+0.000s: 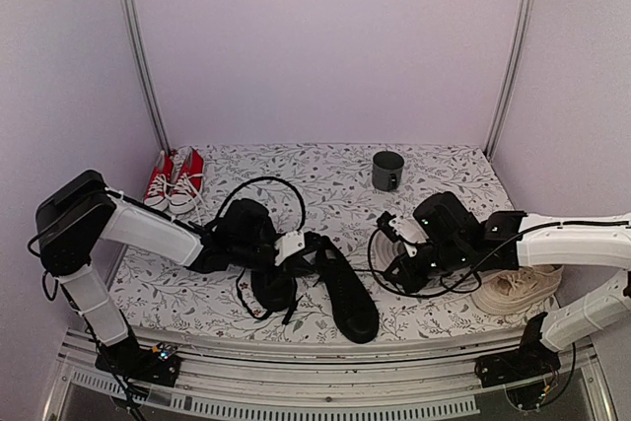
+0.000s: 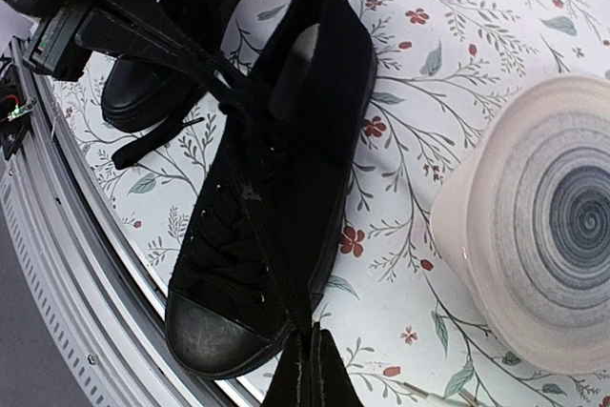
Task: Tie the shoes
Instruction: Pull the half-tied shoelace from the shoe, then tie the loops with the shoelace on the shoe.
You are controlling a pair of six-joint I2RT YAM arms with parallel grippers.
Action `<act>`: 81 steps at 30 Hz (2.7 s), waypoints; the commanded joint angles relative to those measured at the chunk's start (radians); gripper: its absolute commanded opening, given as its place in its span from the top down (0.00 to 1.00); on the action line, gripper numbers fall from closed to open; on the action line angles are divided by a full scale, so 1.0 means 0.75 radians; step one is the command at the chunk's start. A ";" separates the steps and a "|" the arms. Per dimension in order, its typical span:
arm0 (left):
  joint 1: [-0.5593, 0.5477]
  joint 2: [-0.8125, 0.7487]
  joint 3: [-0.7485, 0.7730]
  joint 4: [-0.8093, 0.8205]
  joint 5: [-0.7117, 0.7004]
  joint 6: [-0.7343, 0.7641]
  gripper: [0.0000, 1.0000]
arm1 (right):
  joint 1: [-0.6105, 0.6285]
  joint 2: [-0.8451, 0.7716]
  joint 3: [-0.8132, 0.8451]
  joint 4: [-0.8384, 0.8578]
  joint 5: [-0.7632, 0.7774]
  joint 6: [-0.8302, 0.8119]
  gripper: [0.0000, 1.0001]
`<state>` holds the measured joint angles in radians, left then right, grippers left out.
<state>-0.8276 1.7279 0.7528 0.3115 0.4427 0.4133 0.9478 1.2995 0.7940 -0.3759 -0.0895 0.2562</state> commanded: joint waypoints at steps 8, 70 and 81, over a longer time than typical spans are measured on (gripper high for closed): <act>-0.057 0.005 -0.028 0.036 0.009 0.036 1.00 | -0.103 -0.055 -0.123 -0.004 -0.120 0.157 0.99; -0.086 0.144 0.260 -0.092 0.191 0.210 0.40 | -0.364 0.704 0.248 0.511 -1.040 -0.427 0.68; -0.093 0.161 0.262 -0.062 0.153 0.185 0.48 | -0.366 0.665 0.228 0.586 -1.122 -0.406 0.98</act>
<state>-0.8825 1.8351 0.9287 0.2489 0.5678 0.5606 0.6792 1.8187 0.9611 0.0254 -0.8982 -0.0517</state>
